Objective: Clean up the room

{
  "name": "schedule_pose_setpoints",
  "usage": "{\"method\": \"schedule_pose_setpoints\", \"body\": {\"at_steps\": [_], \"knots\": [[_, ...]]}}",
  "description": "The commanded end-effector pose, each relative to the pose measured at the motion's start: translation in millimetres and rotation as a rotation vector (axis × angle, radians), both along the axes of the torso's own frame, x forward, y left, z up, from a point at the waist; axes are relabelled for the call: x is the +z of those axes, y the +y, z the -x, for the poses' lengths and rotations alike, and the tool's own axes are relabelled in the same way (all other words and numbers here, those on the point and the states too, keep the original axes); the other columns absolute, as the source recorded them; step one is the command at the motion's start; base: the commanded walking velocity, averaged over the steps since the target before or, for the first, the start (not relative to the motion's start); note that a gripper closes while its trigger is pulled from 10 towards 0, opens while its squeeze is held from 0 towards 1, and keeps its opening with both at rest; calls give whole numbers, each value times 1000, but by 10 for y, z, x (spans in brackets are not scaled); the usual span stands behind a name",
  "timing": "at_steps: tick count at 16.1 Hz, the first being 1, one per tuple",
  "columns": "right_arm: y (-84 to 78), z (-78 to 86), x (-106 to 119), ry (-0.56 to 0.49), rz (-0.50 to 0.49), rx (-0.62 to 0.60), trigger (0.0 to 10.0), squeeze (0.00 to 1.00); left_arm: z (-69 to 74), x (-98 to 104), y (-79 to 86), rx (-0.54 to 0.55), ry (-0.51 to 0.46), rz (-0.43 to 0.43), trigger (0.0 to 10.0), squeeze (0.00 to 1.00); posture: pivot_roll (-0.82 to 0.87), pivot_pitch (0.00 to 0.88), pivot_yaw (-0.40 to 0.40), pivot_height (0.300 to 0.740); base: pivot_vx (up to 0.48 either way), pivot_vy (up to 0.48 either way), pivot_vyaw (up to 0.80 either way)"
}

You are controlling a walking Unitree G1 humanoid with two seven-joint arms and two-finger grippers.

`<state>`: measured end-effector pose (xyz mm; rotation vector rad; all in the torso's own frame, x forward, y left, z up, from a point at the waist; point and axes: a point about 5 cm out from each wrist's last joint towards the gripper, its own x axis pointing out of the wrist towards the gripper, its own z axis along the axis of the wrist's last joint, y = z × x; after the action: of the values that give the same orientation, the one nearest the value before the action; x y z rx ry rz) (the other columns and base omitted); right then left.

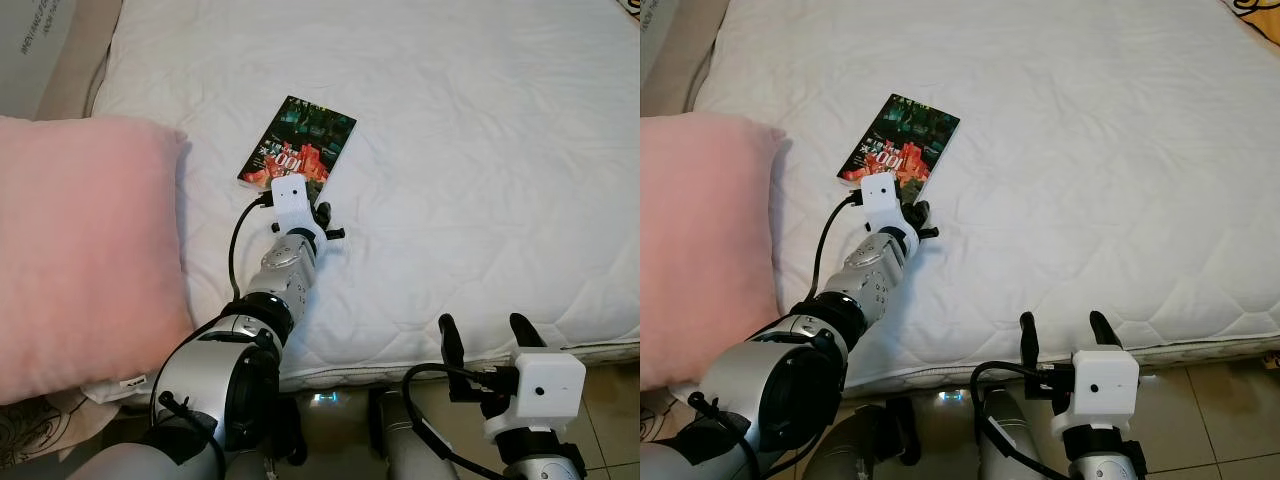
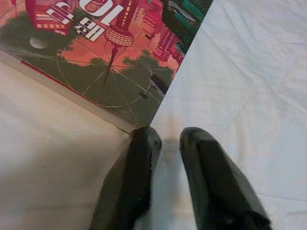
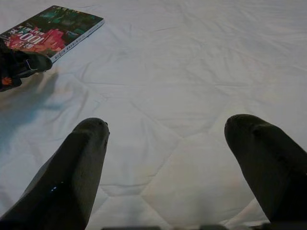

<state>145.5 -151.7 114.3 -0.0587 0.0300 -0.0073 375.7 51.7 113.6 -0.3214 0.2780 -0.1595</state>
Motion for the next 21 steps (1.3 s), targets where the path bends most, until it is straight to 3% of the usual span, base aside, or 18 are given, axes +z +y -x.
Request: {"method": "schedule_pose_setpoints", "body": {"at_steps": [1, 4, 5, 6, 7, 8, 11, 15, 16, 17, 18, 21], "knots": [[3, 28, -11, 13, -1, 4, 10000, 0, 112, -115, -182, -36, 30, 8, 0, 0, -422, 315, 44, 740, 0, 0, 0], [3, 28, -11, 13, -1, 4, 10000, 0, 112, -115, -182, -36, 30, 8, 0, 0, -422, 315, 44, 740, 0, 0, 0], [3, 19, -15, 12, -1, 4, 10000, 0, 104, -96, -179, -40, 9, -27, 0, 0, -420, 313, 45, 740, 0, 0, 0], [-56, -394, -108, -36, -29, -14, 10000, 0, 54, 17, 187, -55, -205, -219, 10000, 0, -146, 0, 93, 740, 0, 0, 0], [-90, -946, -94, -96, -89, -40, 10000, 0, 173, 122, 493, -137, -430, -475, 10000, 0, -140, 0, 89, 740, 0, 0, 0], [-77, -1071, -70, -109, -104, -37, 10000, 0, 243, 107, 545, -163, -463, -527, 10000, 0, -134, 0, 84, 740, 0, 0, 0], [-74, -1134, -66, -111, -105, -22, 10000, 0, 365, -19, 683, -140, -442, -549, 10000, 0, -114, 0, 74, 740, 0, 0, 0], [-116, -1214, -85, -158, -113, -42, 10000, 0, 502, 44, 752, -103, -474, -620, 10000, 0, -101, 0, 67, 740, 0, 0, 0], [-148, -1156, -99, -162, -106, -53, 10000, 0, 561, -70, 821, -76, -384, -564, 10000, 0, -102, 0, 68, 740, 0, 0, 0], [-182, -1122, -144, -138, -83, -70, 10000, 0, 603, -97, 813, -94, -385, -545, 10000, 0, -106, 0, 69, 740, 0, 0, 0], [-220, -1122, -173, -119, -68, -97, 10000, 0, 616, -72, 779, -97, -402, -523, 10000, 1000, -111, 0, 69, 740, 0, 0, 0], [-268, -1200, -154, -125, -94, -129, 10000, 0, 578, -6, 655, -125, -414, -533, 10000, 1000, -128, 0, 71, 740, 0, 0, 0]]}}
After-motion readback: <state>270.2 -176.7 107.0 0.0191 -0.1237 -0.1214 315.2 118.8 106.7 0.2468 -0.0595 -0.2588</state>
